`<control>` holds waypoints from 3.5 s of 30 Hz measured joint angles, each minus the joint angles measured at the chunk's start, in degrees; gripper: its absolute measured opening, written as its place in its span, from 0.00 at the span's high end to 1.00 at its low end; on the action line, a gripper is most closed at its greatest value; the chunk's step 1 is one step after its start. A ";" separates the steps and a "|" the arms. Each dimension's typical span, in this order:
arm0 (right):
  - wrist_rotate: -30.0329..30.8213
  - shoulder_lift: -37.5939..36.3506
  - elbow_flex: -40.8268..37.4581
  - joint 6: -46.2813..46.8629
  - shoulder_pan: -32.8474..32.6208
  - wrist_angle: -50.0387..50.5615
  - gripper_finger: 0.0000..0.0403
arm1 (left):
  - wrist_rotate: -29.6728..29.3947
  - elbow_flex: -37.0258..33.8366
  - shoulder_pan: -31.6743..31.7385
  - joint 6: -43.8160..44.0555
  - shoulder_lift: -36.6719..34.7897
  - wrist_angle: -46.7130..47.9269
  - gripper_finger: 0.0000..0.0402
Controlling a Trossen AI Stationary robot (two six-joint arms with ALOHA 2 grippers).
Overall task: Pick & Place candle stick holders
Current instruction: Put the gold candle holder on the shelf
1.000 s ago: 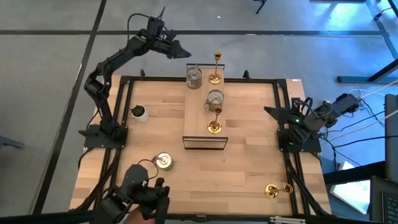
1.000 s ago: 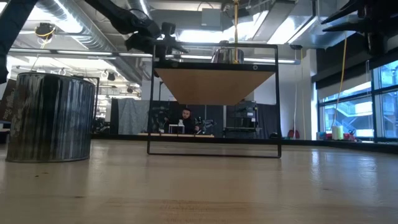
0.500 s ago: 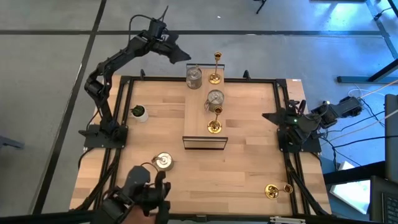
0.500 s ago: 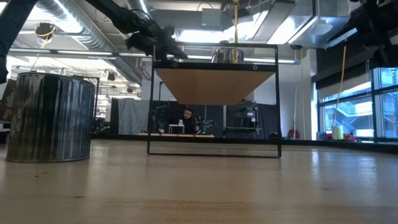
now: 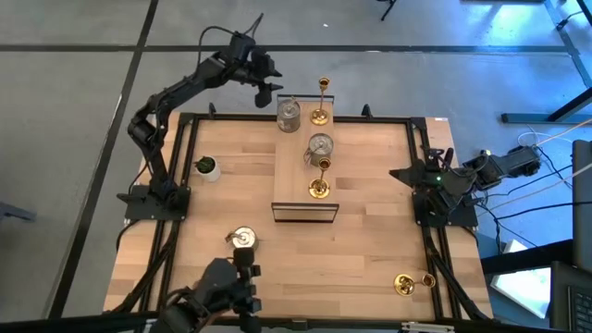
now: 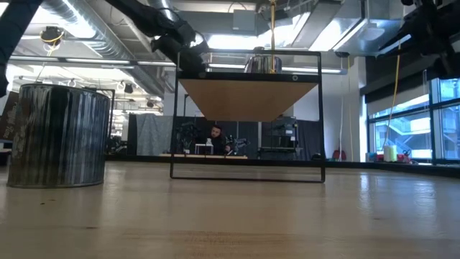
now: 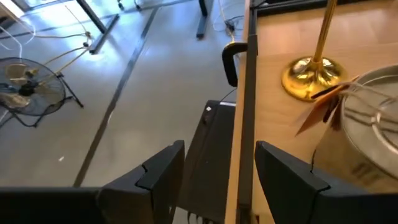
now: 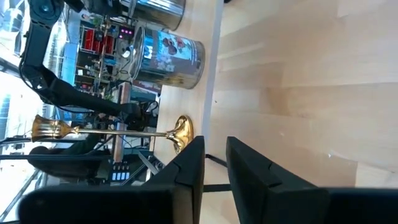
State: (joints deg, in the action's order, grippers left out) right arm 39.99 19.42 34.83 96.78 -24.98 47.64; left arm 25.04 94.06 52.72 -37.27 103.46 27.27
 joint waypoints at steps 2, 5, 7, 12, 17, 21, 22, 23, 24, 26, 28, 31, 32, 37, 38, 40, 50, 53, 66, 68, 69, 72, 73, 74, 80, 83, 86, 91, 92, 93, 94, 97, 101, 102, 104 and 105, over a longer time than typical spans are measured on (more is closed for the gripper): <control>-0.19 0.00 0.00 0.29 0.20 0.00 0.83 | -1.37 0.00 -0.99 0.25 0.00 0.00 0.52; -0.20 0.00 0.00 0.30 0.58 0.15 0.83 | -2.58 0.00 -2.49 0.92 0.00 0.35 0.52; -0.20 0.00 0.00 0.30 0.75 0.37 0.83 | -4.29 0.09 -3.62 3.48 0.00 0.61 0.52; -0.17 0.00 0.00 0.06 1.25 0.36 0.83 | -7.76 3.34 -5.22 9.50 -0.15 3.49 0.57; -0.17 0.00 0.00 -0.12 2.17 1.65 0.82 | -6.58 5.85 -4.97 11.89 -0.34 5.79 0.63; -0.19 0.00 0.00 -0.78 2.57 1.90 0.82 | -5.99 5.95 -4.46 17.11 -0.39 6.58 0.67; -0.21 0.00 0.00 -1.30 2.57 1.90 0.82 | -5.97 5.95 -4.47 18.11 -0.39 6.54 0.68; -0.51 0.00 0.00 -1.77 2.57 1.90 0.82 | -5.95 5.97 -4.47 18.94 -0.39 6.54 0.69; -0.90 0.00 0.00 -2.42 2.57 1.90 0.82 | -5.90 5.97 -4.47 19.31 -0.39 6.67 0.70; -1.33 0.00 0.00 -4.34 2.57 1.86 0.82 | -5.91 5.97 -4.47 20.66 -0.39 6.97 0.73; -1.51 0.00 0.00 -6.18 2.57 1.51 0.82 | -5.91 5.96 -4.47 22.91 -0.71 7.29 0.76; -1.39 0.00 0.00 -8.40 2.57 1.28 0.82 | -5.23 5.95 -4.54 24.63 -2.54 7.85 0.83; -1.28 0.00 0.00 -9.23 2.57 1.25 0.82 | -5.22 5.95 -4.63 25.02 -3.48 7.93 0.85; -1.20 0.00 0.00 -12.93 2.57 1.27 0.82 | -5.92 5.95 -5.62 26.30 -8.45 8.58 0.98; -1.20 0.00 0.00 -13.44 2.57 1.24 0.82 | -5.92 5.97 -5.95 27.49 -9.28 8.65 0.99; -1.20 0.00 0.00 -14.21 2.57 1.23 0.82 | -5.89 5.97 -6.83 29.77 -10.84 9.46 0.99; -5.86 0.00 0.00 -22.33 2.57 0.18 0.82 | -20.37 5.95 -19.21 40.24 -15.66 16.21 1.00; -6.19 0.00 0.00 -23.99 2.57 -0.35 0.82 | -27.51 5.95 -24.35 43.73 -16.74 18.12 0.99; -9.33 0.00 0.00 -26.38 2.54 -0.74 0.82 | -42.21 5.45 -42.62 59.51 -17.53 27.89 1.00; -9.87 0.00 0.00 -26.52 2.52 -0.70 0.82 | -42.52 5.42 -44.48 61.45 -17.49 28.04 1.00; -10.05 0.00 0.00 -26.54 2.52 -0.72 0.82 | -42.58 5.42 -45.43 62.44 -17.49 28.00 0.99; -10.37 0.00 0.00 -26.52 2.52 -0.72 0.82 | -43.51 5.42 -48.12 65.09 -17.49 28.08 1.00; -10.65 0.00 0.00 -26.52 2.52 -0.71 0.82 | -44.01 5.42 -49.08 65.83 -17.49 28.15 1.00; -10.75 0.00 0.00 -26.52 2.52 -0.70 0.82 | -44.54 5.42 -49.95 66.68 -17.49 28.27 1.00; -12.19 0.00 0.00 -26.57 2.52 -0.71 0.82 | -44.96 5.42 -54.56 71.60 -17.49 30.99 0.99; -12.22 0.00 0.00 -26.63 2.51 -0.71 0.82 | -45.02 5.42 -57.09 73.99 -17.49 32.55 1.00; -12.22 0.00 0.00 -26.72 2.50 -0.70 0.82 | -44.98 5.42 -59.52 76.34 -17.49 33.80 0.99; -12.26 0.00 0.00 -26.74 2.50 -0.70 0.82 | -44.79 5.42 -63.06 79.24 -17.49 34.54 1.00; -12.34 0.00 0.00 -26.74 2.50 -0.70 0.82 | -44.65 5.42 -63.64 79.87 -17.49 34.53 1.00; -12.35 0.00 0.00 -26.74 2.50 -0.70 0.82 | -44.63 5.42 -64.24 80.45 -17.49 34.55 0.99; -12.35 0.00 0.00 -26.74 2.50 -0.70 0.82 | -44.70 5.42 -64.84 81.01 -17.48 34.53 0.99; -12.35 0.00 0.00 -26.79 2.50 -0.70 0.82 | -46.00 5.42 -66.90 83.35 -17.46 34.53 1.00; -12.35 0.00 0.00 -27.13 2.50 -0.70 0.82 | -47.72 5.42 -70.15 86.46 -17.43 34.53 0.99; -12.35 0.00 0.00 -27.24 2.51 -0.69 0.82 | -47.80 5.42 -70.96 87.22 -17.32 34.52 0.99; -12.35 0.00 0.00 -27.60 2.50 -0.63 0.82 | -47.85 5.42 -72.48 88.67 -17.17 34.64 0.99; -12.35 0.00 0.00 -27.83 2.52 -0.52 0.82 | -47.87 5.42 -73.26 89.50 -17.16 34.78 1.00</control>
State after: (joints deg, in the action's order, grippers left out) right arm 27.64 19.42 34.83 68.95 -22.46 47.12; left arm -22.83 99.48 -20.54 52.22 86.30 62.05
